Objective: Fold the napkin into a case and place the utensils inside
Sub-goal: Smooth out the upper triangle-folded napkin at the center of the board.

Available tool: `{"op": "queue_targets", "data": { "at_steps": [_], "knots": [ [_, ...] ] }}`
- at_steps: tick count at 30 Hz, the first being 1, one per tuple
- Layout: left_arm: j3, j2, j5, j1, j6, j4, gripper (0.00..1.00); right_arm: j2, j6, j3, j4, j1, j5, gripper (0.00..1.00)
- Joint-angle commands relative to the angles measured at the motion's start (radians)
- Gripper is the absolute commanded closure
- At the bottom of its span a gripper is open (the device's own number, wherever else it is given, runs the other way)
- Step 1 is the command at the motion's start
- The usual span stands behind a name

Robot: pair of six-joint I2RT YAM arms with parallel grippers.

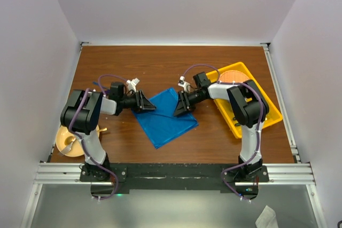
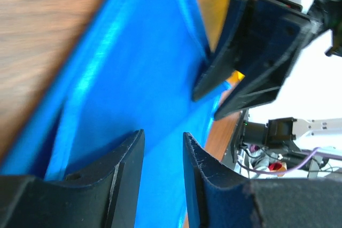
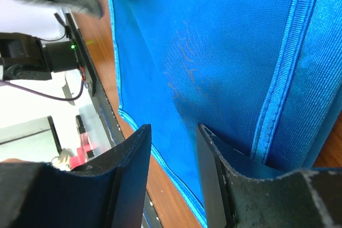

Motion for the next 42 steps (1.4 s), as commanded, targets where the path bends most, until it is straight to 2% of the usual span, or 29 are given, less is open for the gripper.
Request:
{"op": "queue_targets", "data": {
  "at_steps": [1,10,12,16,19,21,26,35,42],
  "knots": [
    [0.037,0.051,-0.01,0.031,0.048,0.003,0.61,0.022,-0.067,-0.025,-0.024,-0.023,0.01,0.57],
    [0.032,0.107,-0.021,0.059,0.07,-0.046,0.64,-0.013,-0.201,-0.002,-0.164,-0.063,0.005,0.57],
    [0.032,0.109,-0.024,0.059,0.071,-0.048,0.65,-0.062,-0.161,0.003,-0.144,-0.06,-0.033,0.55],
    [0.035,0.106,-0.027,0.059,0.076,-0.051,0.66,-0.139,0.041,0.001,0.002,-0.003,-0.096,0.36],
    [0.034,0.104,-0.029,0.059,0.082,-0.055,0.66,-0.173,0.173,-0.011,0.124,0.06,-0.102,0.27],
    [0.032,0.106,-0.032,0.059,0.082,-0.054,0.66,-0.161,0.236,-0.023,0.219,0.086,-0.108,0.24],
    [0.034,0.104,-0.03,0.059,0.088,-0.064,0.66,-0.073,0.293,-0.025,0.286,0.117,-0.124,0.2],
    [0.037,0.107,-0.032,0.062,0.123,-0.109,0.66,0.016,0.088,-0.062,0.111,0.051,-0.136,0.18],
    [0.037,0.11,-0.03,0.071,0.123,-0.107,0.66,0.04,-0.167,-0.063,-0.18,-0.035,-0.139,0.21]
  ]
}}
